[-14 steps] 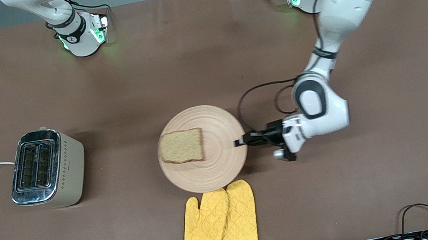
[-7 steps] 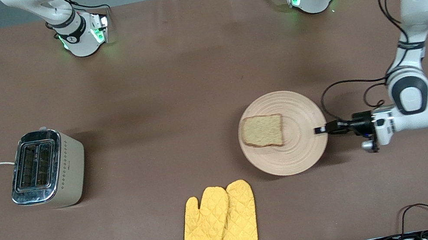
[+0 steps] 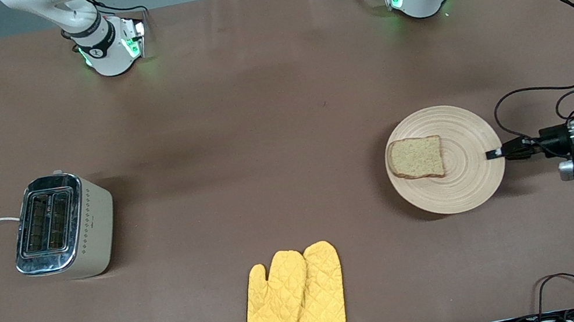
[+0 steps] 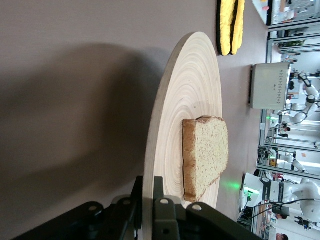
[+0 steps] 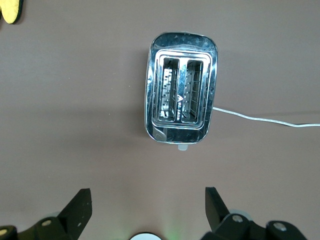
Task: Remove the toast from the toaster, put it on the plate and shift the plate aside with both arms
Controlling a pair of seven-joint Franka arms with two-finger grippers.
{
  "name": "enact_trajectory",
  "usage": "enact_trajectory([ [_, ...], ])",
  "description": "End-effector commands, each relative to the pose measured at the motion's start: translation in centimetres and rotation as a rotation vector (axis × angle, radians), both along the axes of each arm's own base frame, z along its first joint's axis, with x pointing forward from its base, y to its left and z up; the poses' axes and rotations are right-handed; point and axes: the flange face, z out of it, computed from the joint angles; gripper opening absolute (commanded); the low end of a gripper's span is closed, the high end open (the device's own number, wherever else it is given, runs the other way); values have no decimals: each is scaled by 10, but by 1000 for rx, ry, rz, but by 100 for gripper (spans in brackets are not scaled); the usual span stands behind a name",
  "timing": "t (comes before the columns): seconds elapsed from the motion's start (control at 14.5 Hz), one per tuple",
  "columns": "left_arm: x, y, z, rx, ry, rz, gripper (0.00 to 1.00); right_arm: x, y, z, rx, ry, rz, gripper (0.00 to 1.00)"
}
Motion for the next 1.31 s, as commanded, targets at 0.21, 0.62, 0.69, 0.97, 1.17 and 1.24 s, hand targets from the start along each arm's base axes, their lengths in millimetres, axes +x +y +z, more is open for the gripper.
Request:
enact_trajectory([
  [0.21, -6, 37, -22, -68, -39, 3, 3, -4, -3, 3, -18, 13, -13, 100],
  [0.62, -13, 48, -32, -69, -26, 18, 100, -4, -3, 4, -19, 11, -16, 100],
  [0.69, -15, 52, -32, -50, -21, 5, 100, -4, -3, 4, -19, 11, -16, 100],
  [0.97, 8, 94, 18, 202, -60, -115, 100, -4, -2, 5, -20, 10, -11, 100],
  [1.17, 22, 108, 73, 359, -75, -185, 100, -4, -3, 5, -18, 11, -13, 100],
  [1.24, 26, 107, 96, 410, -88, -205, 100, -4, -3, 6, -19, 8, -14, 100],
])
